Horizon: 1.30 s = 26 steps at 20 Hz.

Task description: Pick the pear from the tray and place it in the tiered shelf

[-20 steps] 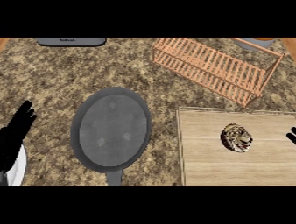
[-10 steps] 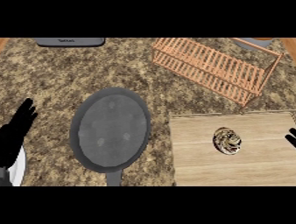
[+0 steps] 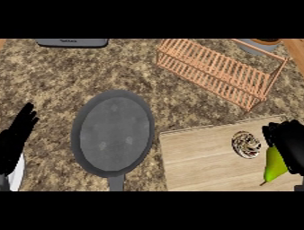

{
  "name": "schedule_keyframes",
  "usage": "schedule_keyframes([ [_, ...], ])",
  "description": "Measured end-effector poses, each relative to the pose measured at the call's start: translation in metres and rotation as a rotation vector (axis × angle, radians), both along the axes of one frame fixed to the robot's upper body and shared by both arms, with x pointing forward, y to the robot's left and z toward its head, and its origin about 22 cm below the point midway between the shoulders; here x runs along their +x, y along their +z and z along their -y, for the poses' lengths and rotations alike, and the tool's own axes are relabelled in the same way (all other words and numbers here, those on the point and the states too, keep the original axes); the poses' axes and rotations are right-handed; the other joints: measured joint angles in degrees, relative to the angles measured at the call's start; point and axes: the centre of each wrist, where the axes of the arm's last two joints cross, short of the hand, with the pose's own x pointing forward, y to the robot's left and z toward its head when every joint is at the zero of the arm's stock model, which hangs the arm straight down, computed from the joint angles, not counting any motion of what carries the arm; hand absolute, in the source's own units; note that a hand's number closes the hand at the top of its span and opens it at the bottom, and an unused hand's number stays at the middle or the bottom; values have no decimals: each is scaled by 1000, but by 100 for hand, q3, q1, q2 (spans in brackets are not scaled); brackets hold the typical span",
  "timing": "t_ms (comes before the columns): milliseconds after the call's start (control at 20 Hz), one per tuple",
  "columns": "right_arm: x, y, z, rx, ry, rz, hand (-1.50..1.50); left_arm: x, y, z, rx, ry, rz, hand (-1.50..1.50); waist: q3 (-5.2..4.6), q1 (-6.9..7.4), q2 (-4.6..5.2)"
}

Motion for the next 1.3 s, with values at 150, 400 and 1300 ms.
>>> schedule_keyframes([
  [150, 11, 9, -28, 129, -127, 27, 150, 1, -1, 3, -1, -12, -5, 0, 22, 59, -6],
  [400, 33, 40, -83, 413, -258, 65, 150, 5, -1, 9, -2, -26, -6, 0, 148, 160, 16],
  [1300, 6, 256, -234, 912, -292, 395, 150, 7, 3, 7, 8, -12, -10, 0, 196, 124, 28],
])
